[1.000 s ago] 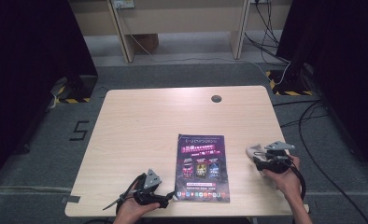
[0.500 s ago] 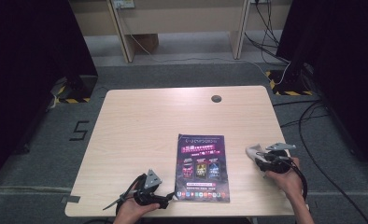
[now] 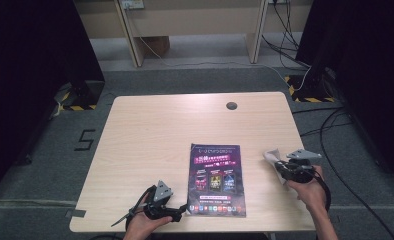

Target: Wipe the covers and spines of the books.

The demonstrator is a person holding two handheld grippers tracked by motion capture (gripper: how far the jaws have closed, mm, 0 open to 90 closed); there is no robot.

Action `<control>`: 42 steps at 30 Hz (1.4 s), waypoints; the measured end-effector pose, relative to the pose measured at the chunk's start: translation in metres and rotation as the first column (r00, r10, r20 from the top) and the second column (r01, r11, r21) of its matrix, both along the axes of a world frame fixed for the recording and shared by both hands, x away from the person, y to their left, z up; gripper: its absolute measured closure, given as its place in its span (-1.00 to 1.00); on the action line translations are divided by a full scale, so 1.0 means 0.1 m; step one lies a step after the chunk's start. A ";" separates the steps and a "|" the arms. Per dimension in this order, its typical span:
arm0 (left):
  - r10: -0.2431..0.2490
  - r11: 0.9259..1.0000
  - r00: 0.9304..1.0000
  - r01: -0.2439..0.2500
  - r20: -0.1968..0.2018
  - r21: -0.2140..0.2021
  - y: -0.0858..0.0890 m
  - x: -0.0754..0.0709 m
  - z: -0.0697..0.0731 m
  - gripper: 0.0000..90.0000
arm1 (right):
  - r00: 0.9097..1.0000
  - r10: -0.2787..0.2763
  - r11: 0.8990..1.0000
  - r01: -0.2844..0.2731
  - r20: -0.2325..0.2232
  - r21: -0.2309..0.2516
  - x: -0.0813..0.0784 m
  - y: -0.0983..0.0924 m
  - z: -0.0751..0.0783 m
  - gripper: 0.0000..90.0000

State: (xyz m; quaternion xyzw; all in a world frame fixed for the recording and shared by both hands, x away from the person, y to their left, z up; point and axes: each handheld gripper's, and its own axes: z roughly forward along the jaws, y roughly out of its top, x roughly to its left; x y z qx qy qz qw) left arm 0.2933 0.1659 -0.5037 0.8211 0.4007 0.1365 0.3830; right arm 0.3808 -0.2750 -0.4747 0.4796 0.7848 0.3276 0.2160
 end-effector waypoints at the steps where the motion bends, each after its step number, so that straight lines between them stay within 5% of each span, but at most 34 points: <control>1: 0.001 1.000 1.000 -0.001 -0.003 -0.007 -0.01 0.00 0.00 -0.63 | 1.000 0.001 1.000 -0.001 0.012 0.012 0.00 0.02 0.03 0.67; 7: 0.005 1.000 1.000 -0.005 0.006 -0.003 -0.12 -0.01 -0.01 -0.61 | 0.997 0.057 0.998 -0.058 0.051 0.019 0.04 0.23 0.14 0.67; 16: -0.017 1.000 1.000 0.016 0.025 0.024 -0.29 -0.02 -0.06 -0.57 | 0.987 0.151 0.989 -0.150 0.053 -0.020 0.27 0.77 0.15 0.66; 29: -0.030 0.999 0.999 0.029 0.015 0.043 -0.33 -0.02 -0.10 -0.66 | 0.968 0.250 0.964 -0.252 -0.027 -0.082 0.57 1.44 -0.14 0.61; 31: -0.031 0.999 0.999 0.030 0.020 0.044 -0.33 -0.02 -0.10 -0.66 | 0.966 0.258 0.960 -0.260 -0.029 -0.105 0.60 1.46 -0.20 0.61; 42: -0.041 0.998 0.999 0.039 0.024 0.052 -0.33 -0.02 -0.10 -0.66 | 0.987 0.158 0.986 -0.159 -0.014 -0.054 0.83 1.21 -0.24 0.59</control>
